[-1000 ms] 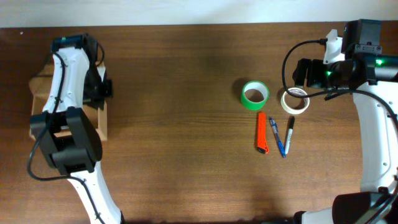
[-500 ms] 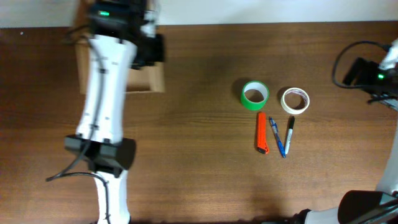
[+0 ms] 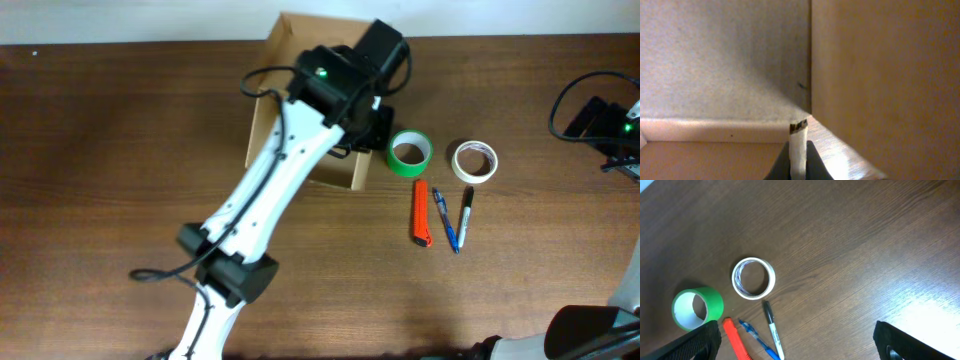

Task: Pack container
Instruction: 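Push the cardboard box rightward toward the tapes with the left gripper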

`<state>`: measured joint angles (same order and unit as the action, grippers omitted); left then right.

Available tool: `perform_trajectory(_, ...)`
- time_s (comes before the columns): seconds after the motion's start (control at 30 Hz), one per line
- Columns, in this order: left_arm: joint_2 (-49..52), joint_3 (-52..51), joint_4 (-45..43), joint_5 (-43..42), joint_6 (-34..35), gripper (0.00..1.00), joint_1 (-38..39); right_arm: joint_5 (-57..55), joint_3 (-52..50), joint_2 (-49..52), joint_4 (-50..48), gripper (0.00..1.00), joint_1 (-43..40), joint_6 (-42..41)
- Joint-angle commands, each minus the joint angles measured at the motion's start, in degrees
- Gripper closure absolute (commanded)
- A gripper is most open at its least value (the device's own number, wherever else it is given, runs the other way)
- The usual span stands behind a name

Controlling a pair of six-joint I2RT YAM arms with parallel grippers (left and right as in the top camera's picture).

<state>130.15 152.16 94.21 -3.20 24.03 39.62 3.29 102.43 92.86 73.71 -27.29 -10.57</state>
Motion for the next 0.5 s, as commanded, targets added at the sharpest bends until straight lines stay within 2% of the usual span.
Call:
perform_trajectory(0.0, 6.7, 0.2, 0.9, 0.7, 1.2, 0.99, 0.0, 1.5, 1.4, 0.0, 0.1, 0.01, 0.3, -0.9)
perform_trajectory(0.47, 14.3, 0.2, -3.5, 3.5, 1.3, 0.98, 3.2, 2.7, 1.4, 0.0, 0.5, 0.01, 0.3, -0.9)
